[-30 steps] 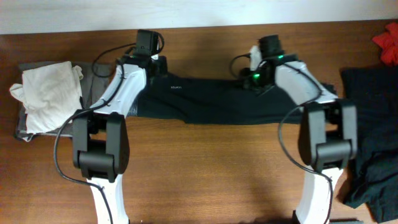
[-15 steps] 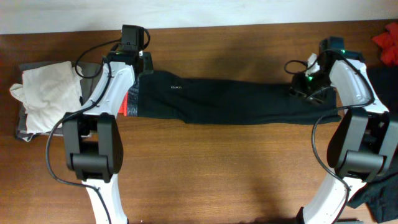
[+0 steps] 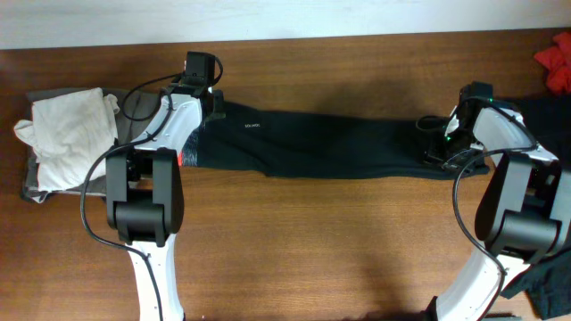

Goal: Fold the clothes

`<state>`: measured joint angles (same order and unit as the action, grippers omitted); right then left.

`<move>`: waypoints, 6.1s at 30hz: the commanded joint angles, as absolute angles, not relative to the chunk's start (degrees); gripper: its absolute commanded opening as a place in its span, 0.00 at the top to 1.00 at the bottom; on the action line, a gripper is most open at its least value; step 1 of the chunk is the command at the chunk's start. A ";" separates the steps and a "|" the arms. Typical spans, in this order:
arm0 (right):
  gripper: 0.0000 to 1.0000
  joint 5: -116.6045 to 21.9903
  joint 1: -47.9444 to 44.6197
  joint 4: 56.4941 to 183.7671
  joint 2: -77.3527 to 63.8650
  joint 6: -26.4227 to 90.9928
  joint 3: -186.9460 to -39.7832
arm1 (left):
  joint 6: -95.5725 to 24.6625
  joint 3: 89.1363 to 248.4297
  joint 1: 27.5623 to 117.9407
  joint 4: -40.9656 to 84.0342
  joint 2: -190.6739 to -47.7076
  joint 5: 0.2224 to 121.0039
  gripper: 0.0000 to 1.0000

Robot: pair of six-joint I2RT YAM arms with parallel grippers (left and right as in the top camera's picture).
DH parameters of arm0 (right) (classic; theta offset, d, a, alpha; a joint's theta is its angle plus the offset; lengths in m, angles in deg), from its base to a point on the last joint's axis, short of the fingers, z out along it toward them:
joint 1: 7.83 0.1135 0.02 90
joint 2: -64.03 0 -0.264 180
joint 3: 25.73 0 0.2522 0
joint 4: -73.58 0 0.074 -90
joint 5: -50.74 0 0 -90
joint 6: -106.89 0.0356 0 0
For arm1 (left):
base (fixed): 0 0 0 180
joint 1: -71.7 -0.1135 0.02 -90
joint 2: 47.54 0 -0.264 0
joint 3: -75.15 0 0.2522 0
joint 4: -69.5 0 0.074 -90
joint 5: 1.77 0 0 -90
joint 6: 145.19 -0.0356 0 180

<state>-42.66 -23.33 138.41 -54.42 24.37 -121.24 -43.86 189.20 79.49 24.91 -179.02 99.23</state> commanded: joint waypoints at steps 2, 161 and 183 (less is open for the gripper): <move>0.44 -42.90 -23.66 140.21 -53.90 24.42 -122.01 | -44.84 191.84 79.41 23.95 -177.34 100.06 0.94; 0.38 -63.93 6.74 155.90 -61.75 30.89 -154.86 | -39.82 199.21 67.41 -21.25 -152.73 93.38 0.43; 0.94 -57.11 14.19 134.72 -63.91 33.95 -130.16 | -39.82 199.21 67.41 -21.25 -152.73 93.38 0.43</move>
<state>-58.86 13.28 135.29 -63.10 32.88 -133.07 -40.58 199.25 67.49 -21.34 -153.76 93.99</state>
